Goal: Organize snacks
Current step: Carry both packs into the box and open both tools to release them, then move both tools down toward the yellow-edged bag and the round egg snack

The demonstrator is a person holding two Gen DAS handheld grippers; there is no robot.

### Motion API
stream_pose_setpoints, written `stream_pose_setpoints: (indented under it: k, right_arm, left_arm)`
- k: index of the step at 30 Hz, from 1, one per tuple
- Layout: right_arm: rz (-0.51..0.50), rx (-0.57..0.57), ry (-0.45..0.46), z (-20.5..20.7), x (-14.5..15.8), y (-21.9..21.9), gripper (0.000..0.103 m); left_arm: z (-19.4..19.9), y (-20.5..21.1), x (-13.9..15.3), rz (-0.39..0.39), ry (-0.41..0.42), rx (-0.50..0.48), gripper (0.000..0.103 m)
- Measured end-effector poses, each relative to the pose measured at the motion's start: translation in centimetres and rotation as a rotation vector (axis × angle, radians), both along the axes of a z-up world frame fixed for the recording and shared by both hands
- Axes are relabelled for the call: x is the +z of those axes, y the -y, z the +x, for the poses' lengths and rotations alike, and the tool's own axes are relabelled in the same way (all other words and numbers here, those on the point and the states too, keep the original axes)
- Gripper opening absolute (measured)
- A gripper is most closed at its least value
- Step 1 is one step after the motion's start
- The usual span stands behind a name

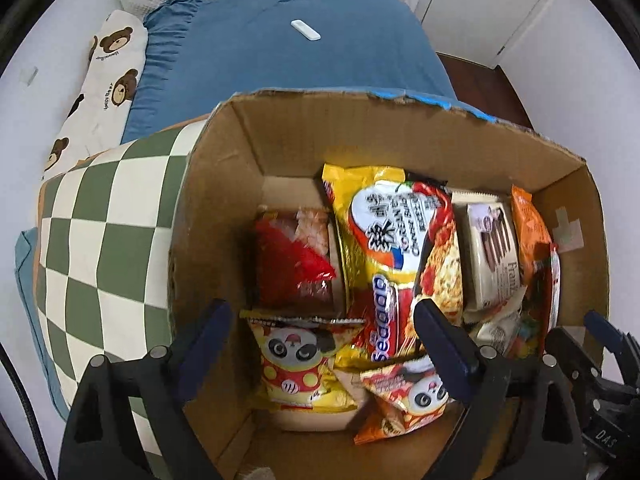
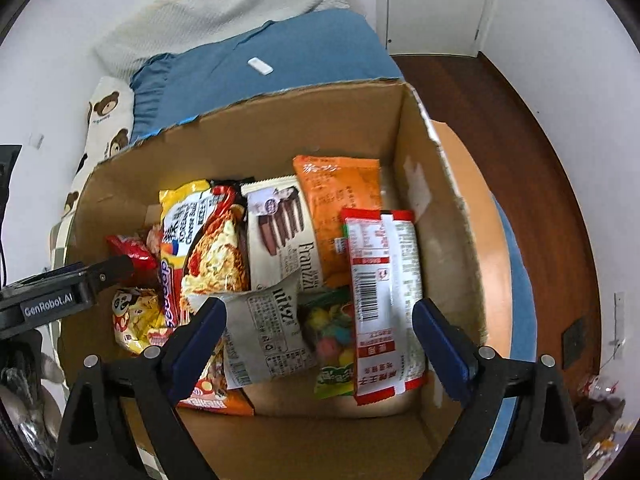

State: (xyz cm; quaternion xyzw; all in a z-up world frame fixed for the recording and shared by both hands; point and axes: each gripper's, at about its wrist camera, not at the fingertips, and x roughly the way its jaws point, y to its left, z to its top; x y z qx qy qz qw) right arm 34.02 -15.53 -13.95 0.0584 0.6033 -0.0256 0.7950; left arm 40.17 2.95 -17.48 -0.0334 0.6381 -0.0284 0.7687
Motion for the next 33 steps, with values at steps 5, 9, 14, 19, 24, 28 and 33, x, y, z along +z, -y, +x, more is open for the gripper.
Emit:
stream_pose_setpoints:
  k: [5, 9, 14, 19, 24, 28, 33]
  right_arm:
    - [-0.008, 0.016, 0.004, -0.4, 0.2, -0.4, 0.096]
    - [-0.021, 0.035, 0.02, -1.1, 0.9, -0.7, 0.096]
    - [-0.039, 0.058, 0.065, -2.7, 2.8, -0.9, 0.096]
    - [-0.054, 0.08, 0.128, -4.9, 5.1, -1.3, 0.096]
    - [-0.059, 0.102, 0.195, -8.1, 7.9, -1.6, 0.096]
    - [-0.06, 0.11, 0.246, -10.9, 10.0, -1.5, 0.096]
    - [-0.072, 0.115, 0.316, -14.6, 12.7, -1.5, 0.096]
  left_arm:
    - [-1.7, -0.1, 0.5, 0.013, 0.02, 0.003, 0.093]
    - [-3.0, -0.3, 1.4, 0.0, 0.041, 0.012, 0.093]
    - [-5.2, 0.0, 3.8, 0.003, 0.103, 0.008, 0.093]
    - [-8.4, 0.1, 6.6, 0.011, 0.188, 0.007, 0.093]
    - [-11.8, -0.2, 9.6, 0.015, 0.267, 0.011, 0.093]
    - [-14.7, -0.2, 11.7, 0.018, 0.322, 0.007, 0.093]
    - [-18.3, 0.2, 13.9, 0.041, 0.396, 0.002, 0.093]
